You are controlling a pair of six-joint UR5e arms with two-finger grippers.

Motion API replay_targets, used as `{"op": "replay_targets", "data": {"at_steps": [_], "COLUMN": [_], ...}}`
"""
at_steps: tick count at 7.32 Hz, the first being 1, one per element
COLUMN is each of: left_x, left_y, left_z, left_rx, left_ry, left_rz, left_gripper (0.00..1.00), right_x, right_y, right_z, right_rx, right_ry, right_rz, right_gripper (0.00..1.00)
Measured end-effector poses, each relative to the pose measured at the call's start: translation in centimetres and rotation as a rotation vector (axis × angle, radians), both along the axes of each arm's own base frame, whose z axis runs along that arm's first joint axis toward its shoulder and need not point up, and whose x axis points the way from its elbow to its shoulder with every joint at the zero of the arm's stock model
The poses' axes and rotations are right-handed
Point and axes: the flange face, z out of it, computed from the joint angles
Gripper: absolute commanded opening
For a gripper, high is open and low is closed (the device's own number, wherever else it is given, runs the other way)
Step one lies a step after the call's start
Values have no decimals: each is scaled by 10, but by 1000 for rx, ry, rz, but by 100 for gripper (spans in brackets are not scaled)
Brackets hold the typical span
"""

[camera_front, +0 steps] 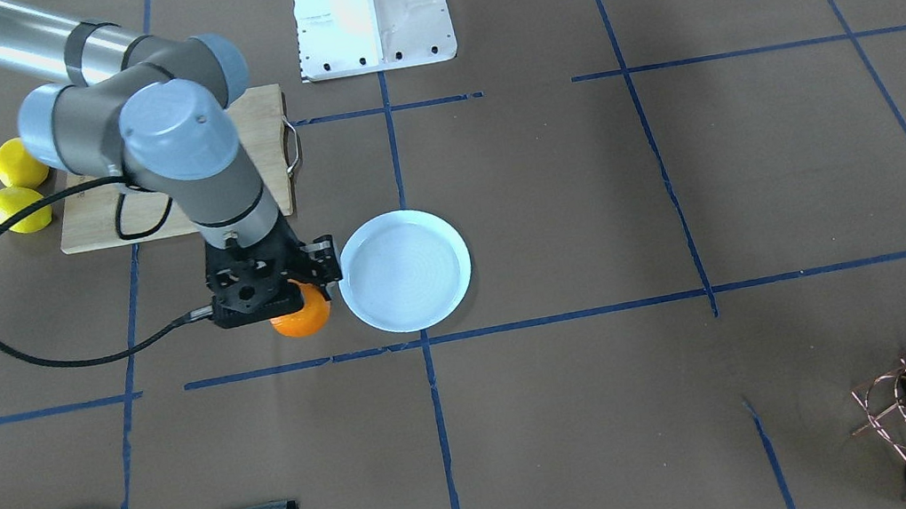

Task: Pick orange to plate
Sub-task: 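Carry the orange with the right gripper over the white plate, then lower the orange onto the white plate and open the right gripper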

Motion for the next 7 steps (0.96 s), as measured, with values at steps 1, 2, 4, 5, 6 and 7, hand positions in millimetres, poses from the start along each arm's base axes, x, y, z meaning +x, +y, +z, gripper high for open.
{"op": "replay_targets", "data": {"at_steps": [1, 2, 4, 5, 6, 7], "left_x": [0, 0, 0, 0, 0, 0], "left_y": [0, 0, 0, 0, -1, -1], "left_z": [-1, -1, -1, -2, -2, -2], "left_rx": [2, 2, 3, 4, 4, 4], "left_ry": [0, 0, 0, 0, 0, 0], "left_rz": [0, 0, 0, 0, 0, 0], "left_gripper": [100, 100, 100, 100, 100, 100], "right_x": [-49, -90, -124, -130, -131, -131], "right_y": [3, 8, 20, 24, 26, 28], "right_z": [-31, -51, -60, -55, -46, -39], "right_rx": [-24, -43, -60, -64, -68, -71], "right_ry": [18, 40, 68, 79, 90, 97], "right_rz": [39, 66, 76, 74, 73, 71], "right_gripper": [0, 0, 5, 7, 9, 52]}}
